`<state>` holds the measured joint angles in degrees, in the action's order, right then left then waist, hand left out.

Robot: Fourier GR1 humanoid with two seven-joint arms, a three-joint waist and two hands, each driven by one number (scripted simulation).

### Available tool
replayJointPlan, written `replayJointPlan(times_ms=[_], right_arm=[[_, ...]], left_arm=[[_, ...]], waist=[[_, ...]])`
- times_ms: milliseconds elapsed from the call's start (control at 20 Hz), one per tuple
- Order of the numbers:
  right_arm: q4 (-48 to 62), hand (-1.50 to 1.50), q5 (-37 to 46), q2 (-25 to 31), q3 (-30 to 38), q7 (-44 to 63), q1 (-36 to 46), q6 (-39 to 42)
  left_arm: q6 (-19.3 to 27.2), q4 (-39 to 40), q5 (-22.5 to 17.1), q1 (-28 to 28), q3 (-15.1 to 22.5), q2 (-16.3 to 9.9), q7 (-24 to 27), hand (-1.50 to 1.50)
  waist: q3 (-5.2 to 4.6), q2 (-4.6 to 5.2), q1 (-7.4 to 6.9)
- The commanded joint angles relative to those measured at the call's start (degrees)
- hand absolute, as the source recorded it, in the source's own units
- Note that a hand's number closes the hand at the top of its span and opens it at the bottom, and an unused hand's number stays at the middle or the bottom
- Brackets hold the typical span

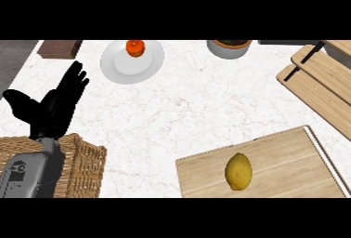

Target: Pick the sweet potato from the tray and place it in the tiered shelf

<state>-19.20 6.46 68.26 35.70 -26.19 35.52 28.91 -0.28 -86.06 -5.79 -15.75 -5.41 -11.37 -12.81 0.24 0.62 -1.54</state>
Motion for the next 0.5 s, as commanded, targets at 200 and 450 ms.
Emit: replayJointPlan(times_ms=[200,450], right_arm=[[7.3,-1.5,-2.0,8.6,3.1,-6.1,-5.1,12.6],[6.1,-1.5,-2.9,8.2,3.4,-11.3,-9.3,17.7]], left_arm=[[-0.7,-1.0,-0.6,3.4,-0.2,0.8,2.5,0.0],[0.4,-0.8,-0.3,2.6,-1.2,0.1,0.7,0.0]], waist=[[0.26,0.04,0.64],[0.42,-0.28,1.83]])
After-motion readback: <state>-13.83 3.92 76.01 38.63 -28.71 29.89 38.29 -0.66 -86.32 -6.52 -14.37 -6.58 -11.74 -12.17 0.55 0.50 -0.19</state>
